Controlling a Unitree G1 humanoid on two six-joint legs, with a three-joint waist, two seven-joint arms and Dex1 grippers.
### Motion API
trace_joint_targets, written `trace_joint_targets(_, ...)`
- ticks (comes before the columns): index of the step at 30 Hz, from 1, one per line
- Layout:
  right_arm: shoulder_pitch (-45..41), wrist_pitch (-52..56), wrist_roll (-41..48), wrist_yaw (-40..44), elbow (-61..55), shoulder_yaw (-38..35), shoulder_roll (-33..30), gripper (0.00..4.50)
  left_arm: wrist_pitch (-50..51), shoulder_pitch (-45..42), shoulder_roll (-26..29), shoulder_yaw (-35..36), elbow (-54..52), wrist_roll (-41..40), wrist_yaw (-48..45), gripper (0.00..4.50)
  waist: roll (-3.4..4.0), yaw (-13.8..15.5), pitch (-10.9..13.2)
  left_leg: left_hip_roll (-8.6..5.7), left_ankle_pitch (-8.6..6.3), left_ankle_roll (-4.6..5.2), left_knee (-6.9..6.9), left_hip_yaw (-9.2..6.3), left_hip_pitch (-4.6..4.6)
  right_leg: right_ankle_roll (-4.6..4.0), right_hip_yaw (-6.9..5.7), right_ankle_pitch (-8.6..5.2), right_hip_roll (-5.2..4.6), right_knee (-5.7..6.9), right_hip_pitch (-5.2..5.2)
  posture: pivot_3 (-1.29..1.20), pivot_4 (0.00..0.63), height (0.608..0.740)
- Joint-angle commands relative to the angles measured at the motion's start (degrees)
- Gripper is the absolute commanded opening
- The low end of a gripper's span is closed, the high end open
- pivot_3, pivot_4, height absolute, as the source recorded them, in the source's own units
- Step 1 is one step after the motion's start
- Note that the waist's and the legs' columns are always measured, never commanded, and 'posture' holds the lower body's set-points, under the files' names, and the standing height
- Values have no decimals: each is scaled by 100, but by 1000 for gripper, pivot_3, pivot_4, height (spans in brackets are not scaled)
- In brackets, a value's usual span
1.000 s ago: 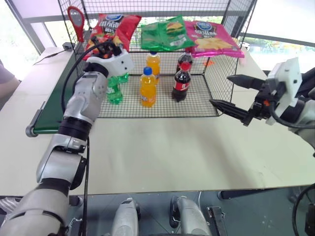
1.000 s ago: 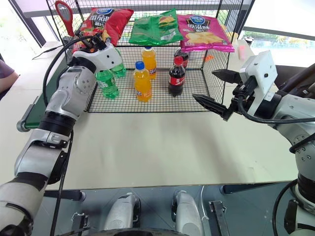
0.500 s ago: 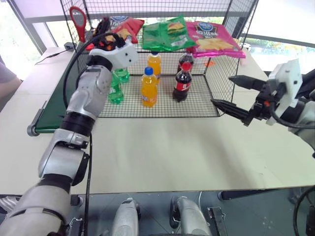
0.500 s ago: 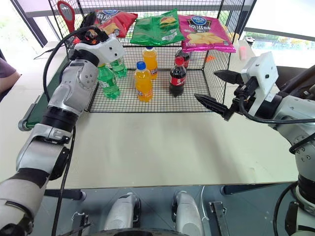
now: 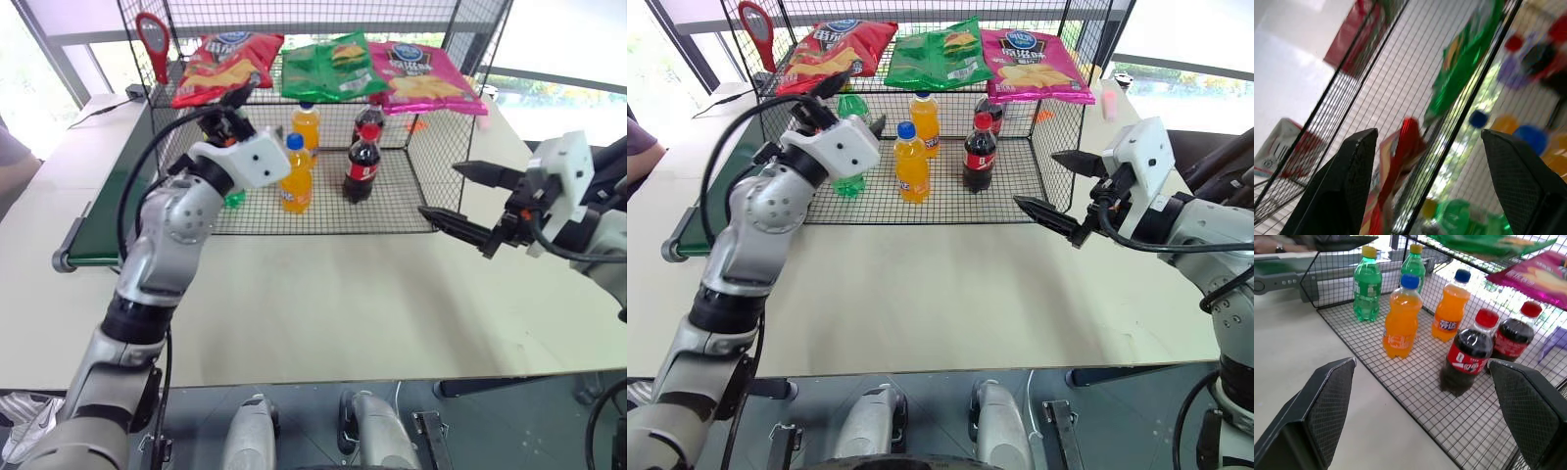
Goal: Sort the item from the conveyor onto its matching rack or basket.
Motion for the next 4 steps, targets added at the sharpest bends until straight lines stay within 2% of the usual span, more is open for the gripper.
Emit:
trace_joint_targets(1,-14,-89,36,18,-47,-89,-39,4500,1863,201,-127,775,-1114,-1650,-757,3547,0,-4,0,0,0,0,1,-1,2,-1,2,-4,1,1,1,0,150,740)
trace_joint_targets(4,41,-113,18,11,6,55,92,4500,3152,596,-114,1710,-1471,-2684,-910,3547,0,-21,0,-1,0,0,1,-7,10,14,5,-15,7,2,7,0,150,740)
